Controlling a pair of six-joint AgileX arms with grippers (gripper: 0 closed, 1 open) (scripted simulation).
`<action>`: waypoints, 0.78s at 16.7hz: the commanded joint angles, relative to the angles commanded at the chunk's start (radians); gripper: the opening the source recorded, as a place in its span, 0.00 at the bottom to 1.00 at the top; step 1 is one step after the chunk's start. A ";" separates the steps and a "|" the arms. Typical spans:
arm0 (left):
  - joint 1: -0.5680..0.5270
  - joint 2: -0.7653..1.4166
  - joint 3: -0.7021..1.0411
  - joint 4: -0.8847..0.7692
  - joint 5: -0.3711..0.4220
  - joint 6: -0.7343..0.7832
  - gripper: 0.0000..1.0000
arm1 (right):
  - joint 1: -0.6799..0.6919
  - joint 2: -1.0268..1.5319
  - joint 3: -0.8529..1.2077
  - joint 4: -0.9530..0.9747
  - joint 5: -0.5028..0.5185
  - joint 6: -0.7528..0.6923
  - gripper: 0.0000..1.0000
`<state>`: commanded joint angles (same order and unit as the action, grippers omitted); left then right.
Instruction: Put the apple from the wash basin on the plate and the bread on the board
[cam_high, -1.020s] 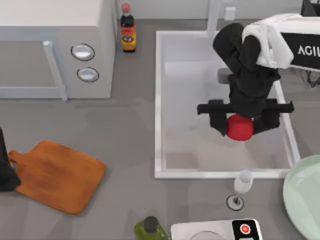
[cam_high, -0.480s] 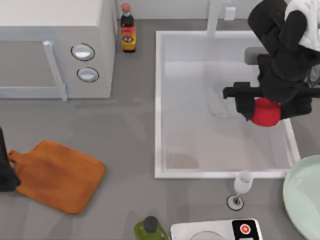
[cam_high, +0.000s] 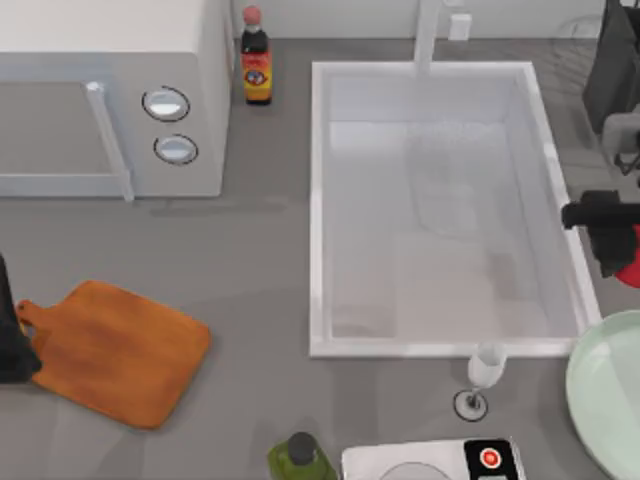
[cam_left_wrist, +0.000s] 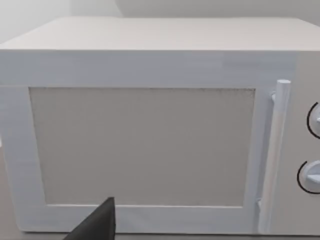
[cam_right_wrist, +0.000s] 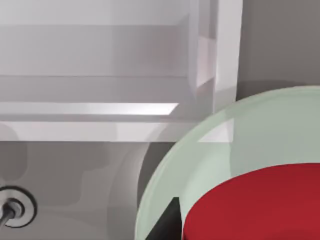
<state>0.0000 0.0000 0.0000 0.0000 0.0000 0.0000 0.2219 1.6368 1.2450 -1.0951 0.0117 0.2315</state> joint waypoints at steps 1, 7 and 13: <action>0.000 0.000 0.000 0.000 0.000 0.000 1.00 | -0.018 -0.035 -0.030 -0.015 -0.002 -0.018 0.00; 0.000 0.000 0.000 0.000 0.000 0.000 1.00 | -0.101 -0.198 -0.172 -0.091 -0.009 -0.102 0.00; 0.000 0.000 0.000 0.000 0.000 0.000 1.00 | -0.123 -0.235 -0.207 -0.112 -0.011 -0.125 0.00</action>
<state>0.0000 0.0000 0.0000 0.0000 0.0000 0.0000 0.0992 1.4017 1.0376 -1.2067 0.0002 0.1066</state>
